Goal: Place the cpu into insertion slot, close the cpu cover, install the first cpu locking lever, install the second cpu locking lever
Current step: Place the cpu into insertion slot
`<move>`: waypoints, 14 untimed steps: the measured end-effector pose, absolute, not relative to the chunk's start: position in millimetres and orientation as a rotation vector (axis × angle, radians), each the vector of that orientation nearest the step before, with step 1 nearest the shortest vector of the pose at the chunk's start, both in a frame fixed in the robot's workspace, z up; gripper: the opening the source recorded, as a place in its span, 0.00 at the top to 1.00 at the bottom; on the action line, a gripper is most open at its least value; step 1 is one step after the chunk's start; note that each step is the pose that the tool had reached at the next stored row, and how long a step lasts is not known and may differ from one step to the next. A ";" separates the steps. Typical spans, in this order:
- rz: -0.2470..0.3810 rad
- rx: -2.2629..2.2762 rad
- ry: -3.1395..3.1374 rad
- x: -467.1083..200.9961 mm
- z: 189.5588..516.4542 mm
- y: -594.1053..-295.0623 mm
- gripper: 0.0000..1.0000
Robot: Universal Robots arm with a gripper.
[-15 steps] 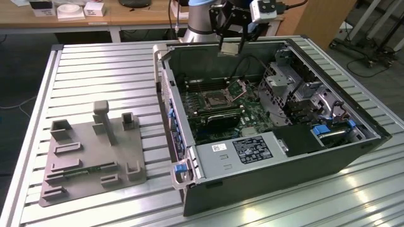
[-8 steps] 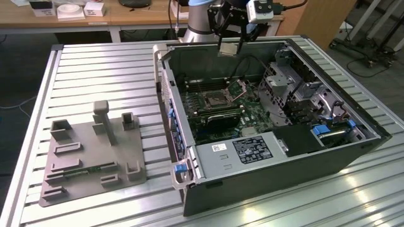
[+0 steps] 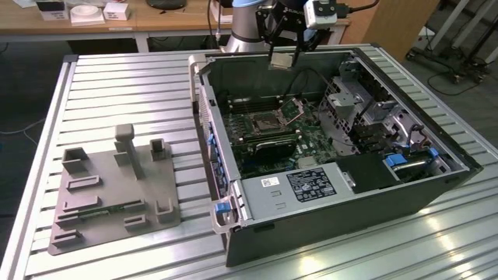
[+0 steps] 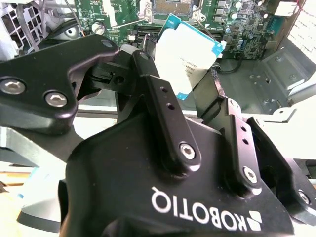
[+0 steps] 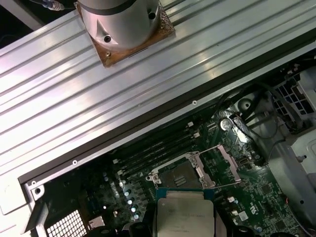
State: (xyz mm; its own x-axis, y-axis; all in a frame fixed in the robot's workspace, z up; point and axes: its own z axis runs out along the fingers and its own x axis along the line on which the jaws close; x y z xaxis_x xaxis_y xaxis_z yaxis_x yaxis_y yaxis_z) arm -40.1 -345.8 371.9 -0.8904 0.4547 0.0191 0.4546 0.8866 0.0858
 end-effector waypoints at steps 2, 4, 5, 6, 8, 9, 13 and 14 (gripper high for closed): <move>0.138 0.756 3.044 -40.3 371.8 -345.8 0.46; 0.138 0.790 3.034 -40.4 371.8 -345.8 0.46; 0.138 0.811 3.028 -40.5 371.7 -345.8 0.46; 0.138 0.831 3.022 -40.6 371.6 -345.8 0.46; 0.138 0.871 3.010 -40.7 371.3 -345.8 0.46; 0.138 0.892 3.003 -40.8 371.3 -345.8 0.46; 0.137 0.966 2.978 -40.9 370.8 -345.8 0.46; 0.137 0.980 2.973 -40.9 370.8 -345.8 0.46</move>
State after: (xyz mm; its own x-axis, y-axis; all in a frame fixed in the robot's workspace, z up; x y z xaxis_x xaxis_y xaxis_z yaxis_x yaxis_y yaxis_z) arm -40.9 -345.8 370.8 -0.8044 0.5938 0.0191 0.5930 0.8006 0.0859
